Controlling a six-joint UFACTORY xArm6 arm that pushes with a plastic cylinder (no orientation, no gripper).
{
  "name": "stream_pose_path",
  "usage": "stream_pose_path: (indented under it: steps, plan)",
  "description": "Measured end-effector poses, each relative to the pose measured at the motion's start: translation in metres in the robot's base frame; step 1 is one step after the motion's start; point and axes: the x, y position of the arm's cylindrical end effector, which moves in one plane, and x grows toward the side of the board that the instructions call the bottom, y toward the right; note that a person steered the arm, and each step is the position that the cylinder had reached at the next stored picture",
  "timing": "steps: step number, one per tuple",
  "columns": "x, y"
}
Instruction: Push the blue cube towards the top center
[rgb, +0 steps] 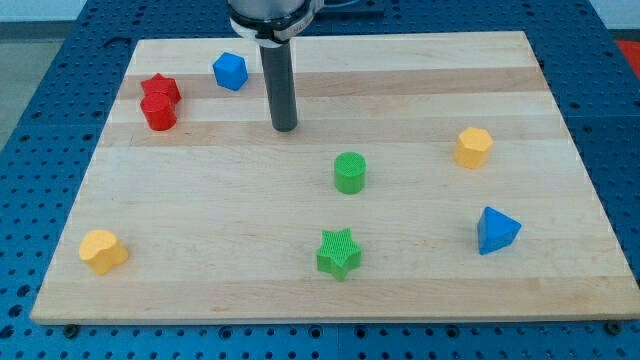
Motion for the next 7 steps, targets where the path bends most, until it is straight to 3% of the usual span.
stream_pose_path:
  steps: [1,3,5,7]
  plan:
    - [0.0,-0.005]
    - [0.005,0.048]
    - [-0.066,-0.026]
    - [-0.079,-0.124]
